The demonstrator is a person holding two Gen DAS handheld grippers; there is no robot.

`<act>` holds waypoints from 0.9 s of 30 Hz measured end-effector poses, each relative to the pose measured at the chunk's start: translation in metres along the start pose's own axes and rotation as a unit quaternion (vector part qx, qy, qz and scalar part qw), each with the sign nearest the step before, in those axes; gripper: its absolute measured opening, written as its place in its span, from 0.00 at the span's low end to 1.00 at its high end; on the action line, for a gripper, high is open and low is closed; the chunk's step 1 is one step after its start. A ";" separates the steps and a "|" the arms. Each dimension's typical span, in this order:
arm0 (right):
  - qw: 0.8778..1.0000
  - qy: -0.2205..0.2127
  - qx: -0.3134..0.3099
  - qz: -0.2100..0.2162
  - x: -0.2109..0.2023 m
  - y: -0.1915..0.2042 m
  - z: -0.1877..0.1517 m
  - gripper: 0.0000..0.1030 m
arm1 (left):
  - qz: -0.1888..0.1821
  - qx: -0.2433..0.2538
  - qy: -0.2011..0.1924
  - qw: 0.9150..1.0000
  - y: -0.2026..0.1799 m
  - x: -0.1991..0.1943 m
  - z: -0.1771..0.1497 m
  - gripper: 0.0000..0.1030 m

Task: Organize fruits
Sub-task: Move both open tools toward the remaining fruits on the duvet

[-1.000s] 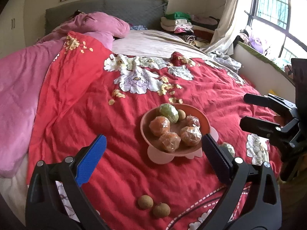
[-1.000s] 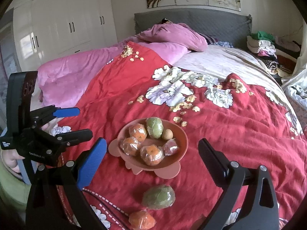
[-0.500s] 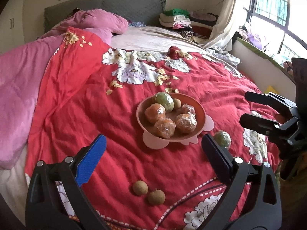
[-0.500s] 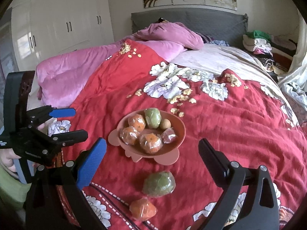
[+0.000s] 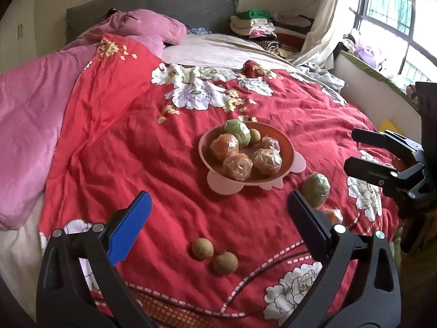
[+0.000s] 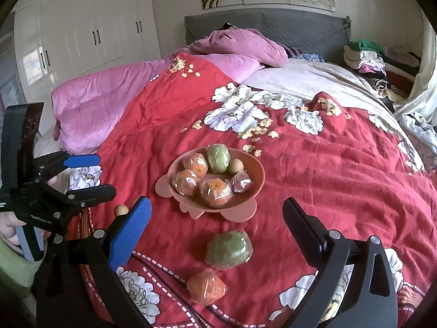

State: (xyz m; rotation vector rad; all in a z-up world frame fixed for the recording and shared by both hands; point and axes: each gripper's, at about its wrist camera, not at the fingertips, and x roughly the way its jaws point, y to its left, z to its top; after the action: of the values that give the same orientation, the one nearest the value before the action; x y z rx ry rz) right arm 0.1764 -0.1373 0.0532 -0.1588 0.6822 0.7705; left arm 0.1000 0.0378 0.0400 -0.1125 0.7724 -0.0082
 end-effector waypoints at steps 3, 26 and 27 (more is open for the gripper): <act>1.000 0.006 0.005 0.002 0.001 0.000 -0.007 0.94 | -0.002 0.001 0.004 1.000 -0.002 -0.001 -0.005 0.90; 0.999 0.041 0.013 -0.007 0.007 0.003 -0.037 0.94 | -0.010 -0.007 0.051 0.999 0.003 -0.004 -0.047 0.90; 0.999 0.043 0.013 -0.007 0.007 0.003 -0.039 0.94 | -0.012 -0.007 0.053 0.999 0.003 -0.004 -0.049 0.90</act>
State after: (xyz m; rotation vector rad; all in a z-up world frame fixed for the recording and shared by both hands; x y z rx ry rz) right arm 0.1582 -0.1447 0.0191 -0.1739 0.7722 0.7441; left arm 0.0636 0.0357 0.0077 -0.1351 0.8765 -0.0310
